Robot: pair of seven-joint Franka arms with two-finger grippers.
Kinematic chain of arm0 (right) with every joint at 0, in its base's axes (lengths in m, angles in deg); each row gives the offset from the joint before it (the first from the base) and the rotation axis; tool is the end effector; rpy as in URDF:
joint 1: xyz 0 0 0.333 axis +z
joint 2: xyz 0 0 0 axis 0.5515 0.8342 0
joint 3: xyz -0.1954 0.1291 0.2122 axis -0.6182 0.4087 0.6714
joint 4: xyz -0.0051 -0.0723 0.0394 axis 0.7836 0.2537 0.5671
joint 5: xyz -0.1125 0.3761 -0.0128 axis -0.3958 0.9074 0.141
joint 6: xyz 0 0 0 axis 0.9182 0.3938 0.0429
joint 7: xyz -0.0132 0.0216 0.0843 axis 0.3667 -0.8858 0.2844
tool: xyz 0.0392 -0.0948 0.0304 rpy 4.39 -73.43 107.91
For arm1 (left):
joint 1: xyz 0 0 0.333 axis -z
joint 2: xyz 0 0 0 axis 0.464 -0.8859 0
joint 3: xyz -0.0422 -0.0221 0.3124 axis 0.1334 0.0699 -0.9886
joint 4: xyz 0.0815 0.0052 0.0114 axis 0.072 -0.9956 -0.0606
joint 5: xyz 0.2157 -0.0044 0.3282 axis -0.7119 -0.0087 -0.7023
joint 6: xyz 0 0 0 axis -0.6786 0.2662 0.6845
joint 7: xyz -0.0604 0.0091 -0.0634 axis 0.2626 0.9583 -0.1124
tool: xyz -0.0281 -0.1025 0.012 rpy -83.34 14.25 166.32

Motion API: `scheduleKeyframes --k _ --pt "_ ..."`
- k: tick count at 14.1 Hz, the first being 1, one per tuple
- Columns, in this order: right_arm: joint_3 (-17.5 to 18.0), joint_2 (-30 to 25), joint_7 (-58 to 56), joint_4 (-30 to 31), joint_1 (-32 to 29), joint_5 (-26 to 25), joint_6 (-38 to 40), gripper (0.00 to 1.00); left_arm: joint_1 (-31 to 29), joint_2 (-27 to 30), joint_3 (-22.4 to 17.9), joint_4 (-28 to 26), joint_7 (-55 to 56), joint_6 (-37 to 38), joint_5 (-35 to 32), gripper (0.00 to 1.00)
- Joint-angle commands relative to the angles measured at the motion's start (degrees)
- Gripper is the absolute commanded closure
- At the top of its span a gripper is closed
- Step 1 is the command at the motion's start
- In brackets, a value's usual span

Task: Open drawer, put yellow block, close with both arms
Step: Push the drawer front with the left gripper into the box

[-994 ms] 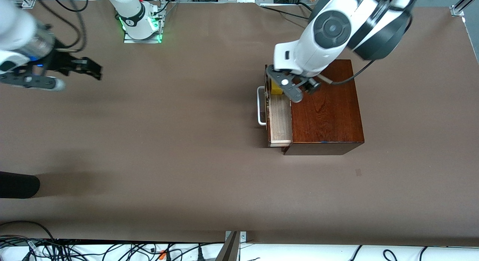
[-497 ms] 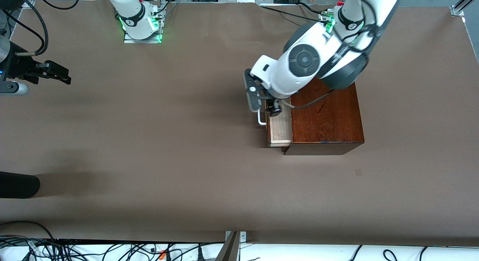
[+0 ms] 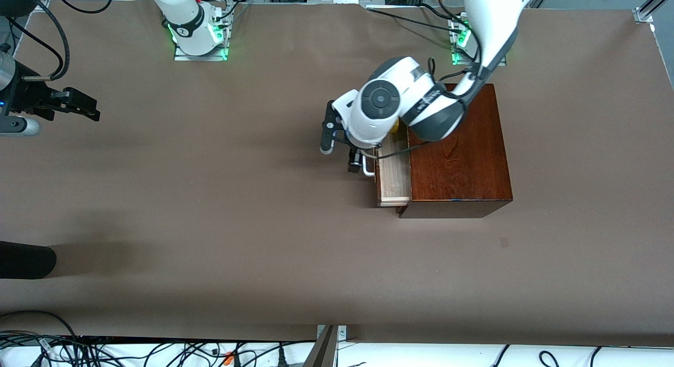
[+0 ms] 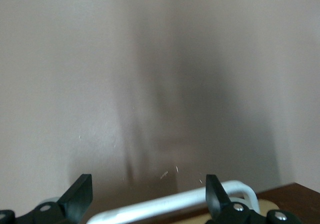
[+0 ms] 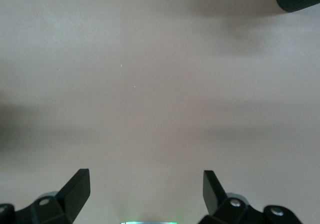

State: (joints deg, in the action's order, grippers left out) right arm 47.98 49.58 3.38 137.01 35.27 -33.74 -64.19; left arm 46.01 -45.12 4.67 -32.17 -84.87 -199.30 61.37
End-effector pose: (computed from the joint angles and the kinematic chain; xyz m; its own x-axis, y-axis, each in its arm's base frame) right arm 0.5590 -0.0036 0.5873 0.9959 0.0055 -0.0905 0.0076 -0.9997 0.0224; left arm 0.5276 -0.4632 0.3307 -0.1404 -0.9834 0.1153 -0.9805 0.1542 0.1218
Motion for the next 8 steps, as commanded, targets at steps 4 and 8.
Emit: scheduleKeyframes --k 4,8 --pt "0.2 -1.0 1.3 1.0 -0.1 -0.7 -0.6 0.00 0.5 -0.6 -0.7 -3.3 0.9 -3.7 -4.8 0.00" --pt "-0.2 -0.6 1.2 1.3 -0.3 -0.7 -2.2 0.00 0.1 -1.2 -0.8 -4.7 1.6 -2.5 -8.0 0.00"
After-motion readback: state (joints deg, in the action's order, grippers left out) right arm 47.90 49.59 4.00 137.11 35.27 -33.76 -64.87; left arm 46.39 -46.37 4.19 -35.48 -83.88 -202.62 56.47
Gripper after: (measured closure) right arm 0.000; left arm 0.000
